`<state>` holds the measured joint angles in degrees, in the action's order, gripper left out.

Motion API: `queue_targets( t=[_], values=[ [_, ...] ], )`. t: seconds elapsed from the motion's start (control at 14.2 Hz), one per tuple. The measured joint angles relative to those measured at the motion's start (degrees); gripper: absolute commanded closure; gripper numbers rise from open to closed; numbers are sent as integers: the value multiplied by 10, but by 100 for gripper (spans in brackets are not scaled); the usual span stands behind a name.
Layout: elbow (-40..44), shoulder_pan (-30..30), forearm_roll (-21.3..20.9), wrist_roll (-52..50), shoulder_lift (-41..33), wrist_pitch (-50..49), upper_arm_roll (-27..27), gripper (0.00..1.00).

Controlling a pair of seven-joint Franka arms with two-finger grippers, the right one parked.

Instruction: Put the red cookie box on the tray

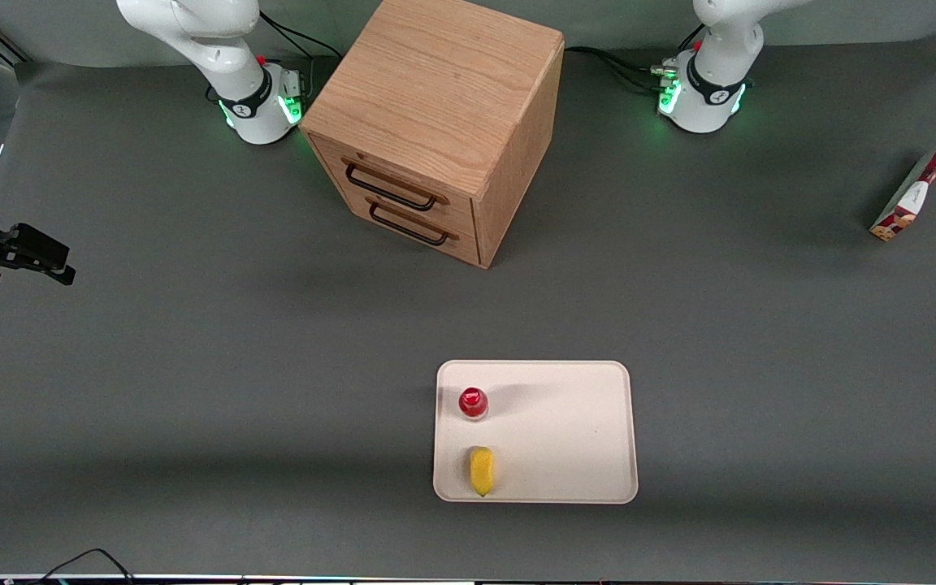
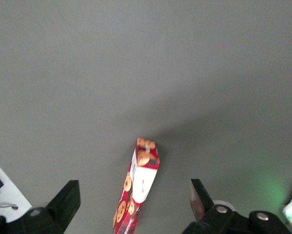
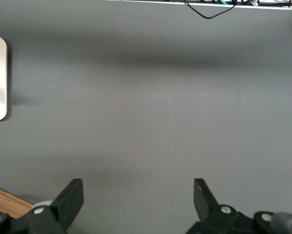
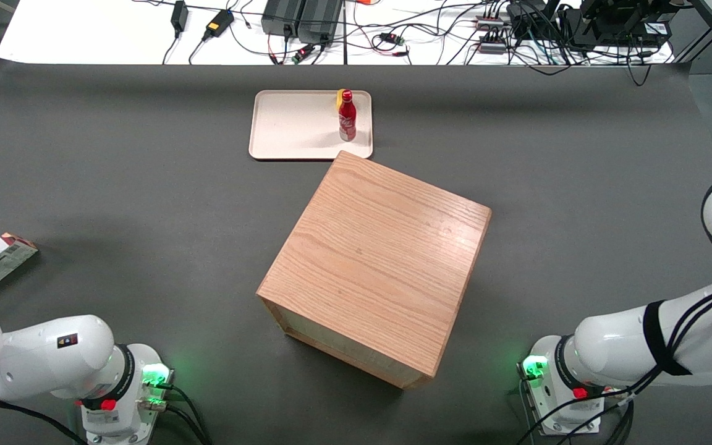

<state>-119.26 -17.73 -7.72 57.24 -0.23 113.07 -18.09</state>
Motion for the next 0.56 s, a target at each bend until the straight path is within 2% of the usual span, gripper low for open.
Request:
queue_targets(
  t=[0.35, 0.56],
  values=[
    [-144, -6, -4, 170, -19, 181, -123, 0],
    [-215, -8, -4, 234, -9, 287, -169, 0]
  ],
)
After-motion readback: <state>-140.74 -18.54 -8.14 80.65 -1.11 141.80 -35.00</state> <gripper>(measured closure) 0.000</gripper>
